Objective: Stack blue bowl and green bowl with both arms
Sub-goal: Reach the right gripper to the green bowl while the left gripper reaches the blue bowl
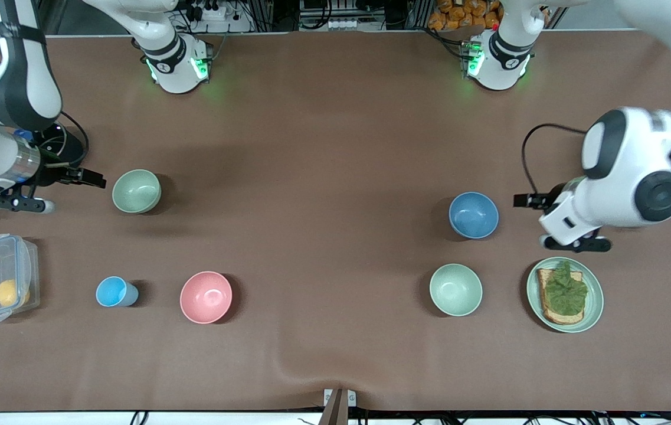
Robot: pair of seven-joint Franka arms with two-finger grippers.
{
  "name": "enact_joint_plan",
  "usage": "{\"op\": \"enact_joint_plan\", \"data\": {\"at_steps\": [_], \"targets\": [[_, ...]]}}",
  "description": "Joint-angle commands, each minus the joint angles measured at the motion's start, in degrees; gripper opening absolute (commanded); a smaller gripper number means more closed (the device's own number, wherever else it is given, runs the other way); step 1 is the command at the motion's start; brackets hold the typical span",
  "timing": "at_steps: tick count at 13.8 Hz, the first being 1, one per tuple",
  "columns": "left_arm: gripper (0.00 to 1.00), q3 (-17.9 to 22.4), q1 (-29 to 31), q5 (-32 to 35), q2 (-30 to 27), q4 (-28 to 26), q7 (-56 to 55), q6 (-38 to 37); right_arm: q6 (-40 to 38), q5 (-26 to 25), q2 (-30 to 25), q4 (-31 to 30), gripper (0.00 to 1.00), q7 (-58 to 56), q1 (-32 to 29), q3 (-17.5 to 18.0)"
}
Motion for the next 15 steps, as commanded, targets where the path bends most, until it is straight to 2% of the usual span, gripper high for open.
{"op": "enact_joint_plan", "data": {"at_steps": [1,3,7,10,12,15], "targets": [[1.0,-0.8,0.25,-0.96,-1.74,-5.55,-0.9,3.88,6.23,0.13,-1.56,-6.83,0.94,-0.98,-1.01,0.71],[1.0,-0.89,0.25,-1.05,0.01,-6.0,-0.9,4.76,7.21,0.14,-0.33,-7.63,0.94,-0.98,-1.1,0.71],[1.0,-0.89,0.16,-1.05,5.63,-5.65,-2.73,8.01,17.65,0.13,0.64,-13.51,0.93,-4.31,-3.46,0.7],[1.0,-0.8,-1.25,-0.87,9.5,-5.3,-5.99,10.65,21.96,0.22,4.41,-14.05,0.9,-6.87,-6.36,0.71],[1.0,-0.89,-1.25,-0.87,10.82,-5.3,-6.35,10.92,25.65,0.31,5.73,-15.89,0.83,-7.22,-6.55,0.79],[1.0,-0.8,-1.25,-0.87,12.67,-5.3,-6.44,11.53,32.68,0.83,7.67,-18.96,0.55,-7.22,-6.54,0.79]]}}
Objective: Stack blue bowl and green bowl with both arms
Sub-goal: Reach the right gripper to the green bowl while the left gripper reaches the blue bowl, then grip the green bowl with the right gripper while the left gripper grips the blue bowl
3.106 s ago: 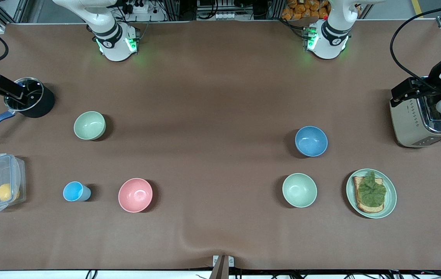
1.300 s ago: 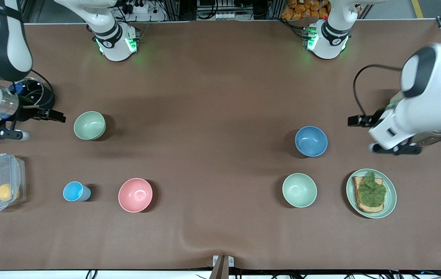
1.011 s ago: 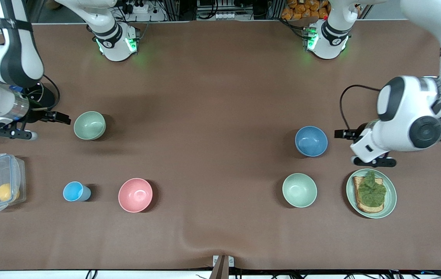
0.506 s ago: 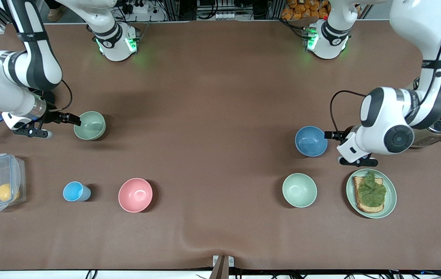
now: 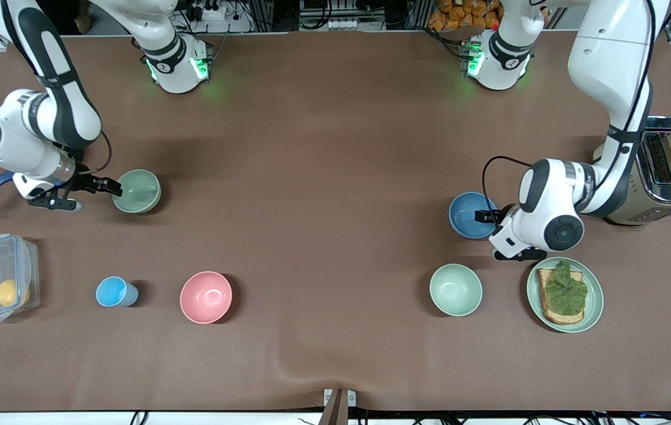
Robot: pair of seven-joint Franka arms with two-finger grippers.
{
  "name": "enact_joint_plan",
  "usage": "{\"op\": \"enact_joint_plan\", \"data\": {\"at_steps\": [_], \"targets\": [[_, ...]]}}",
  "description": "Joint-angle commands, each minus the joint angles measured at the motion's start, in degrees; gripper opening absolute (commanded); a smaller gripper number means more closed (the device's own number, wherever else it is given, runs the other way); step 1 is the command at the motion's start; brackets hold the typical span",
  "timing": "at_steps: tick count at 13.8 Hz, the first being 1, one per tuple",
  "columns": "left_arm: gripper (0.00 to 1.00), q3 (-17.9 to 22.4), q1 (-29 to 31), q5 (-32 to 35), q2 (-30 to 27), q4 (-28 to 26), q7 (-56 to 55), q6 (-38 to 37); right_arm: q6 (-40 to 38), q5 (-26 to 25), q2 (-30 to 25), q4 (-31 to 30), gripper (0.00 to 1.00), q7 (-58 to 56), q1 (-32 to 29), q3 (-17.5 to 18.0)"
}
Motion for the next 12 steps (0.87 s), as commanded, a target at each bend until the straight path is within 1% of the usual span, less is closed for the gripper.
{"op": "enact_joint_plan", "data": {"at_steps": [1,2,3,4,5,6,7,8,9,10,12], "targets": [[1.0,0.05,-0.03,-0.87,0.8,0.66,-0.78,0.43,6.24,0.92,0.8,-3.52,0.44,-0.76,-1.03,0.69],[1.0,0.13,-0.03,-0.79,0.88,0.66,-0.78,0.52,7.3,0.92,0.81,-4.31,0.29,-0.68,-1.12,0.78],[1.0,0.05,-0.03,-0.78,0.97,0.66,-0.78,1.13,7.4,1.1,0.81,-4.58,0.12,-0.68,-1.03,0.78],[0.74,0.13,-0.12,-0.78,1.49,0.57,-0.78,1.75,7.4,1.1,0.81,-4.58,0.01,-0.5,-1.03,0.86],[0.42,0.14,-0.12,-0.78,1.67,0.57,-0.78,2.01,7.14,1.1,0.72,-4.49,0.0,-0.33,-1.03,0.78],[0.2,0.05,-0.21,-0.7,2.02,0.57,-0.78,1.93,6.62,1.1,0.63,-4.32,0.0,-0.15,-1.12,0.86],[0.06,0.05,-0.21,-0.7,2.03,0.57,-0.78,2.02,5.83,1.27,0.55,-4.23,0.0,0.02,-0.94,0.87],[0.0,0.05,-0.21,-0.7,2.03,0.57,-0.78,1.93,2.86,2.93,0.28,-3.71,0.0,0.9,-0.59,1.04],[0.0,0.13,-0.21,-0.7,2.03,0.57,-0.78,1.93,-1.26,5.99,-0.68,-2.05,0.0,2.56,0.45,1.13],[0.0,0.05,-0.12,-0.61,1.59,0.57,-0.78,1.93,-6.08,7.59,-1.56,-0.29,0.0,4.14,1.6,1.13],[0.0,0.05,-0.12,-0.61,0.28,0.75,-0.78,1.93,-11.56,8.66,-3.4,1.74,0.0,9.66,3.7,1.22]]}}
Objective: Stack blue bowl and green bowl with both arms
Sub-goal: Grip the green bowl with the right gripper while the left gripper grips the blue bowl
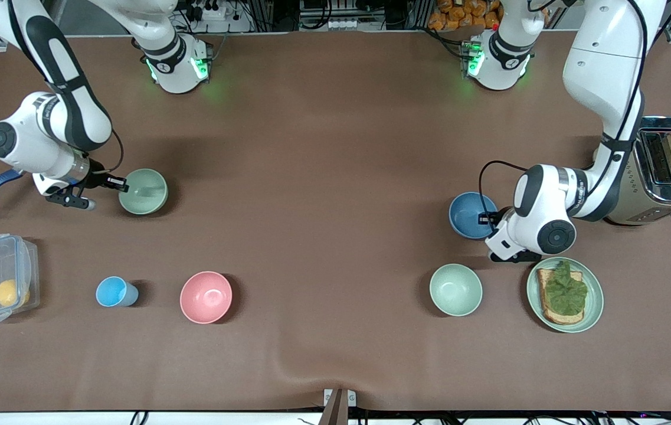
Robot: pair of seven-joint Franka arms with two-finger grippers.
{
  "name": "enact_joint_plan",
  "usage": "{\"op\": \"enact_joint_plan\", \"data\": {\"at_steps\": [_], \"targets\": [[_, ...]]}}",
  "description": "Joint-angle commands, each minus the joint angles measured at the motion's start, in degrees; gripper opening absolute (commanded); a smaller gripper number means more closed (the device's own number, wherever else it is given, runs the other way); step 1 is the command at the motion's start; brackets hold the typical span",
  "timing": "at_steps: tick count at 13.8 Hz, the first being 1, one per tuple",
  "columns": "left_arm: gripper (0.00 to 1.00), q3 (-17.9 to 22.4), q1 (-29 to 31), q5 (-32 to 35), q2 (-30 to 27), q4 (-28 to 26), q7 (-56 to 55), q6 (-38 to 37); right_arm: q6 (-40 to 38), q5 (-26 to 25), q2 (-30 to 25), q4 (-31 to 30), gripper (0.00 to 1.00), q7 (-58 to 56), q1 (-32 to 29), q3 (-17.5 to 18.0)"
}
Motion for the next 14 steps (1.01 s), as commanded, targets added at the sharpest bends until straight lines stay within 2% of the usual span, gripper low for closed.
{"op": "enact_joint_plan", "data": {"at_steps": [1,5,7,11,14], "targets": [[0.0,-0.06,0.07,-0.69,-2.16,0.36,-0.77,0.19,-5.79,1.78,-4.36,1.54,0.0,8.54,4.14,0.39],[0.0,-1.9,0.51,-1.22,-7.07,0.18,-3.84,-0.86,-7.73,1.78,-7.79,2.41,0.0,26.46,15.37,0.39],[0.0,-3.31,1.12,-4.02,-10.59,0.09,-4.73,-3.22,-6.07,1.87,-8.07,3.46,0.0,39.79,24.5,0.31],[0.0,-4.62,0.34,-10.53,-14.38,0.01,-8.49,-5.7,-1.85,1.87,-4.3,8.9,0.0,60.3,37.17,0.22],[0.0,-9.01,0.25,-10.63,-14.03,-0.08,-14.73,-5.0,-1.32,1.95,1.15,15.84,0.0,73.4,43.86,0.22]]}}
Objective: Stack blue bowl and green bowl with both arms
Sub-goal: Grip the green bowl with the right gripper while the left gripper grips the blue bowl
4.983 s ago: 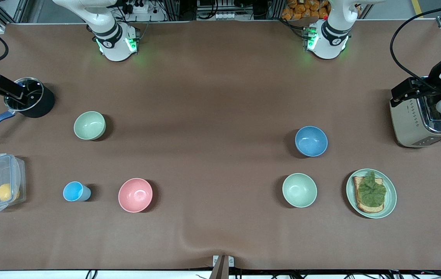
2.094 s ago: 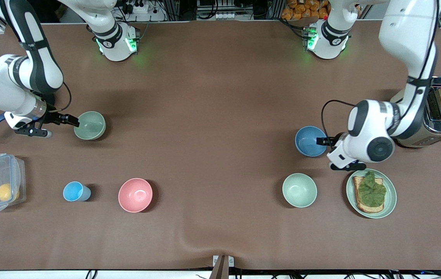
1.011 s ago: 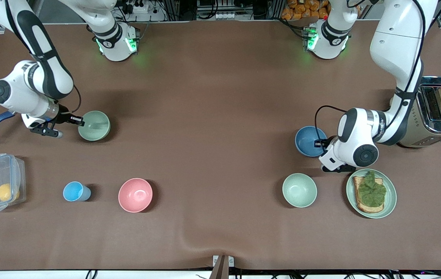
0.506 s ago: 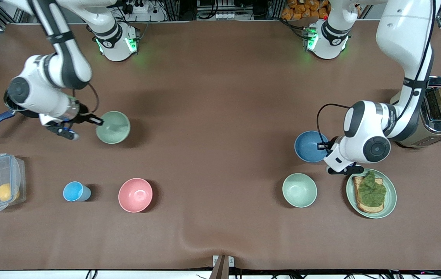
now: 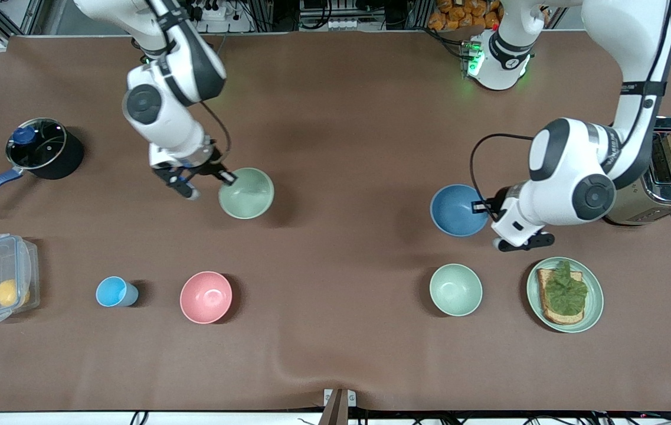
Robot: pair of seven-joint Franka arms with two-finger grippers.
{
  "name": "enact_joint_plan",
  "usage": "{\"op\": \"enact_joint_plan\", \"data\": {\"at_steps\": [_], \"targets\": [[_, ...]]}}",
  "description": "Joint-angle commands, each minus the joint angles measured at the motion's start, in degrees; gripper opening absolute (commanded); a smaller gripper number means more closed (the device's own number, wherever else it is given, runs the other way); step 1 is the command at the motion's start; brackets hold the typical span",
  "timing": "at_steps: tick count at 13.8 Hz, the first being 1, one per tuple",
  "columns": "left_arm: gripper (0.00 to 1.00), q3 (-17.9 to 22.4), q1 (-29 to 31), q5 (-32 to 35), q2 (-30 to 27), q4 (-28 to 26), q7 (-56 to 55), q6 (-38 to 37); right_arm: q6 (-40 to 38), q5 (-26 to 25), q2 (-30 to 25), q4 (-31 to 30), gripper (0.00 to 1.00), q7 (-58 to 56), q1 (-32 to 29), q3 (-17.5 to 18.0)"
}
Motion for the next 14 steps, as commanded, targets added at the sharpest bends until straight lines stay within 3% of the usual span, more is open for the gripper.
{"op": "enact_joint_plan", "data": {"at_steps": [1,5,11,14], "targets": [[0.0,-4.24,0.16,-1.09,-0.31,-1.38,-5.57,1.19,0.59,0.59,6.57,7.74,0.0,10.06,5.22,-0.78],[0.0,-9.35,0.34,-1.26,-0.31,-6.39,-11.12,10.32,9.19,0.33,13.34,9.08,0.0,21.41,13.91,-0.95],[0.0,-9.36,2.35,-4.51,-0.4,-6.4,-11.13,10.69,14.56,-0.38,17.74,8.38,0.0,28.54,20.43,-1.22],[0.0,-9.36,3.68,-6.61,-0.31,-5.78,-11.13,10.69,16.33,-0.38,18.89,8.38,0.0,30.13,20.88,-1.22]]}}
